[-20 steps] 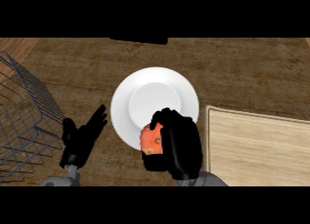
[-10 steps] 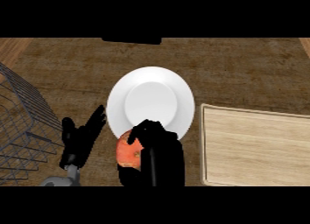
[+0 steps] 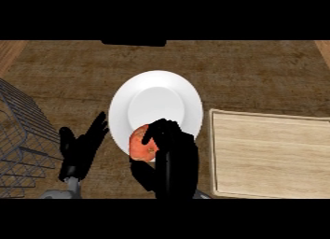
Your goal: Pick the squash from the tray and place it in the plate
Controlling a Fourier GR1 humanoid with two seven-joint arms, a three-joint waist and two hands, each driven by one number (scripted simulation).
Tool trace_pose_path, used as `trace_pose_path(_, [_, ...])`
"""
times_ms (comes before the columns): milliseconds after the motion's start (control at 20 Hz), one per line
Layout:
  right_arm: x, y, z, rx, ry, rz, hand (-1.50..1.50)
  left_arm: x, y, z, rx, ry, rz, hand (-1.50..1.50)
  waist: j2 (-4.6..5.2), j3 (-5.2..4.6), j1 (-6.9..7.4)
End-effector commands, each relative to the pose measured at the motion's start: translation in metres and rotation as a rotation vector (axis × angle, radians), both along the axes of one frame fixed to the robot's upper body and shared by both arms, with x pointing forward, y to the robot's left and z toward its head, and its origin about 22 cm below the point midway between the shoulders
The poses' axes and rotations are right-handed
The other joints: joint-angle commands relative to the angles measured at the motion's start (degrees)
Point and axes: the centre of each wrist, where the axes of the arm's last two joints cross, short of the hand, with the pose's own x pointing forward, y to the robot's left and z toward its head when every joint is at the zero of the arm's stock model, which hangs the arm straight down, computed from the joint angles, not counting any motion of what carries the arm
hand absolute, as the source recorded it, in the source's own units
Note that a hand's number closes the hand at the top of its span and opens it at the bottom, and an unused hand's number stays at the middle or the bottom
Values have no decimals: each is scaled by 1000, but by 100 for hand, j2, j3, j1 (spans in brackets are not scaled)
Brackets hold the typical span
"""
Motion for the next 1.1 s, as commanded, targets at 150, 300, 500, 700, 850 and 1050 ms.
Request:
trace_pose_path(150, [36,-6,-8,201,0,-219,150,8,-1,6,-7,9,13,0,63,-2,-65])
trace_pose_path(300, [61,-12,-15,195,-27,-256,150,7,-1,2,12,8,19,0,85,-4,-53])
trace_pose_path(500, [87,-14,-17,199,-25,-281,150,-1,0,4,-8,9,13,0,77,-3,32])
trace_pose_path(700, [107,-19,-27,208,-49,-279,150,-4,5,-12,-21,3,10,0,99,-9,4])
trace_pose_path(850, [117,-36,-38,223,159,-401,150,-5,-1,1,-8,-7,-5,0,101,0,47])
trace_pose_path(1050, [131,-37,-55,97,344,-378,-150,8,-5,6,-13,-14,-39,0,181,-1,174])
